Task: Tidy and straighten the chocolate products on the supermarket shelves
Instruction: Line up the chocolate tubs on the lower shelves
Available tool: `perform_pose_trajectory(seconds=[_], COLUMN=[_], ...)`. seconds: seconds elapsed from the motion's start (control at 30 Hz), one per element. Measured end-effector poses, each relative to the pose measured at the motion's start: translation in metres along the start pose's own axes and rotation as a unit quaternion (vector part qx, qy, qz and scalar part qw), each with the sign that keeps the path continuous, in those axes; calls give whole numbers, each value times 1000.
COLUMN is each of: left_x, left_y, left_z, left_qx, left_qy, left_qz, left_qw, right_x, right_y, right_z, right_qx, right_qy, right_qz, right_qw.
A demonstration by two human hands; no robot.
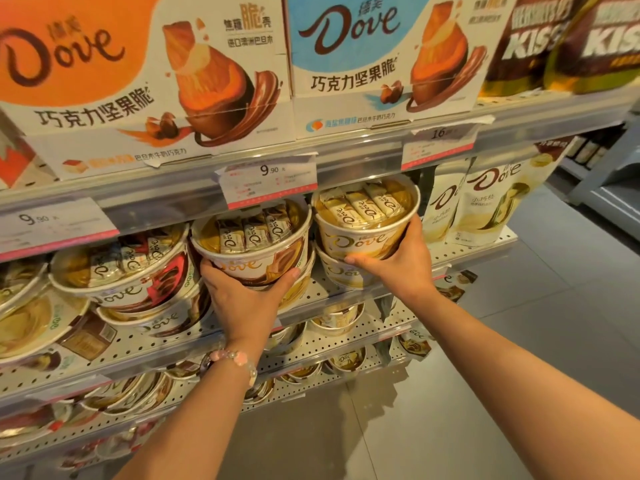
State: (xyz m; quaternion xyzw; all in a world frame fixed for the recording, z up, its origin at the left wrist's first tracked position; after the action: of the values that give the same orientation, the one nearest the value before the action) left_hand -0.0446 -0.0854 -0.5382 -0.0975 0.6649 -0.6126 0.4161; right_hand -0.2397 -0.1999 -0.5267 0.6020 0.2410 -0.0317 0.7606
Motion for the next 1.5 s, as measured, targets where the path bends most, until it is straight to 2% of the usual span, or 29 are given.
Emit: perform_pose_trajectory(seconds=[0.13, 0.23, 0.33, 0.4, 0.53, 0.67, 0.73, 0.83, 0.93, 1.0, 1.17, 1.33, 1.4, 1.5], left_x=[-1, -2, 2, 10, 37, 72, 99, 140, 175, 195, 230, 263, 274, 286], left_y=[-3, -9, -18, -27, -49, -72, -82, -100, -114, -118, -124, -126, -123, -119], left_z=[-2, -3, -13, -29, -61, -82, -90, -94, -89, -84, -80, -73, -66, -57], left_qx=[1, -4, 6, 24, 10, 95, 134, 148, 97, 47, -52, -36, -50, -11], left_qy=[2, -4, -37, -69, -101, -121, -92, -8, 51, 60, 59, 39, -2, -54], left_qz=[-12, -11, -4, 12, -37, 14, 38, 11, -38, -44, -47, -122, -104, -110], left_qw=[1000, 1000, 999, 997, 994, 988, 986, 989, 993, 996, 996, 991, 993, 992], right_x=[-2, -9, -23, -33, -58, -99, -123, -159, -186, -198, -208, -204, -202, -199], right_y=[2, 2, -1, -2, -10, -26, -37, -57, -77, -90, -115, -128, -131, -135], right_z=[0, 0, -1, -3, -14, -13, -6, 10, 25, 33, 47, 56, 61, 66], right_qx=[1, 3, -9, -14, -49, -78, -76, -45, -6, 10, 67, 86, 84, 81], right_qy=[14, 55, 113, 121, 105, 69, 30, -35, -72, -83, -37, 6, 16, 21], right_qz=[7, 19, 9, -19, -61, -66, -65, -52, -54, -56, -20, 5, 24, 46], right_qw=[1000, 998, 994, 992, 991, 992, 995, 997, 996, 995, 997, 996, 996, 995])
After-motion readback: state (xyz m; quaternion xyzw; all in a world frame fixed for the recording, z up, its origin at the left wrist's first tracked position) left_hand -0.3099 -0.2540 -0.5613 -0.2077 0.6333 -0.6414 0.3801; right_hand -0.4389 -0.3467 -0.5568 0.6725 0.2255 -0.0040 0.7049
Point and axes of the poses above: each hand's wrist, its own z-axis towards the middle knuckle, its own x-axis out of the palm, y = z × x, the point moved 1 cm from there along z, towards the middle knuckle, and after that the axes turned 13 degrees about y, right-handed, at the moved point
